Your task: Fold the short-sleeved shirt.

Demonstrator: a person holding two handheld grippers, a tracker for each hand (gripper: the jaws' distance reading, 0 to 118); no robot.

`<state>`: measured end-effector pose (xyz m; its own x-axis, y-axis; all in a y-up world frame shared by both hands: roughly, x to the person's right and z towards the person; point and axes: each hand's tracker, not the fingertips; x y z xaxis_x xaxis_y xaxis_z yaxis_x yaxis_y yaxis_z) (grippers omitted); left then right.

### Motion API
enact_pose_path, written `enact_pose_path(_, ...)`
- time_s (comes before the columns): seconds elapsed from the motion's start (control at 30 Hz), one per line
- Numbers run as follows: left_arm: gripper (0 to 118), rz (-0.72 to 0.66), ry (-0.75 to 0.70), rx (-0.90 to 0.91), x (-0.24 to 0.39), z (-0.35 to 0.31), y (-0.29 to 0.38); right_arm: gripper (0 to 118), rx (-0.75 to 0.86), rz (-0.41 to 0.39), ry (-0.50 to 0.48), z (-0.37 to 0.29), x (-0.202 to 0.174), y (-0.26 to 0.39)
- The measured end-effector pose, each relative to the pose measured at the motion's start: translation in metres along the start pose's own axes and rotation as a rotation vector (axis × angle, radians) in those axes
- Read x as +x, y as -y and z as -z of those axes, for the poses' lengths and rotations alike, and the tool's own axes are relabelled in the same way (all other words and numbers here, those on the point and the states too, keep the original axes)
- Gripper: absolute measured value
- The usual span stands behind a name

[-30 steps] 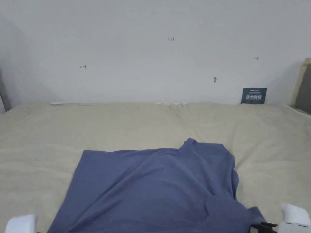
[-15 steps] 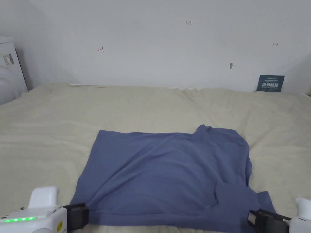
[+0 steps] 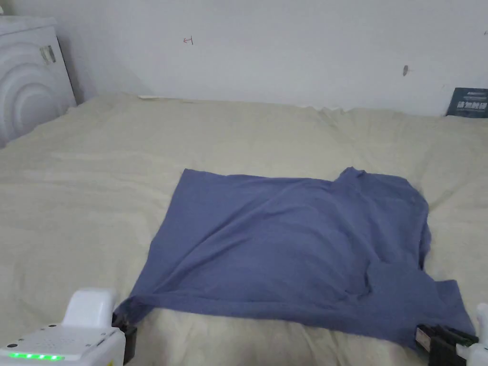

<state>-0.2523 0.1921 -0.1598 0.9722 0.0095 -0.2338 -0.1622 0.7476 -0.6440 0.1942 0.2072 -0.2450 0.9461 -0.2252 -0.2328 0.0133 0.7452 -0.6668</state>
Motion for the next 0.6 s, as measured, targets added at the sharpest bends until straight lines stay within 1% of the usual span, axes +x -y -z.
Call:
enact_pose_path(0.03, 0, -0.036, 0.028, -0.016, -0.005, 0.004, 0.003, 0, 0.003, -0.034, 0.011, 0.003, -0.002, 0.003)
enact_pose_path(0.07, 0, -0.023, 0.020, -0.012, -0.006, 0.006, 0.004, 0, -0.005, -0.058, 0.009, 0.005, -0.003, 0.005)
enact_pose_path(0.1, 0, -0.004, -0.008, -0.023, -0.004, 0.009, 0.005, 0, -0.005, -0.043, 0.004, 0.010, -0.013, 0.006)
enact_pose_path(0.13, 0, 0.035, -0.051, -0.016, -0.003, 0.012, 0.005, 0, -0.012, -0.033, -0.009, 0.012, -0.012, 0.007)
enact_pose_path(0.2, 0, 0.050, -0.078, 0.005, -0.006, 0.017, 0.002, 0, -0.018, -0.012, -0.043, 0.015, -0.009, 0.007)
enact_pose_path(0.23, 6, 0.054, -0.097, 0.022, -0.008, 0.019, -0.001, 0, -0.023, -0.014, -0.042, 0.018, -0.011, 0.009)
enact_pose_path(0.27, 28, 0.065, -0.104, 0.024, -0.011, 0.023, -0.004, 0, -0.026, -0.020, -0.042, 0.019, -0.010, 0.008)
enact_pose_path(0.33, 93, 0.072, -0.087, -0.002, -0.018, 0.036, -0.015, 0, -0.035, -0.041, -0.029, 0.020, -0.011, 0.006)
enact_pose_path(0.37, 98, 0.080, -0.076, 0.001, -0.021, 0.041, -0.017, 0, -0.035, -0.043, -0.031, 0.020, -0.014, 0.005)
enact_pose_path(0.43, 98, 0.090, -0.071, -0.002, -0.026, 0.053, -0.021, 0, -0.032, -0.034, -0.036, 0.019, -0.010, 0.004)
enact_pose_path(0.5, 97, 0.072, -0.079, -0.029, -0.028, 0.064, -0.022, 0, -0.030, -0.020, -0.036, 0.021, -0.006, 0.003)
enact_pose_path(0.53, 90, 0.050, -0.052, -0.050, -0.030, 0.069, -0.023, 0, -0.031, -0.019, -0.030, 0.022, -0.003, 0.002)
enact_pose_path(0.57, 69, 0.010, -0.030, -0.074, -0.032, 0.070, -0.024, 0, -0.033, -0.022, -0.025, 0.023, -0.001, 0.002)
enact_pose_path(0.6, 69, -0.028, 0.025, -0.077, -0.033, 0.070, -0.025, 0, -0.039, -0.026, -0.008, 0.025, 0.003, 0.000)
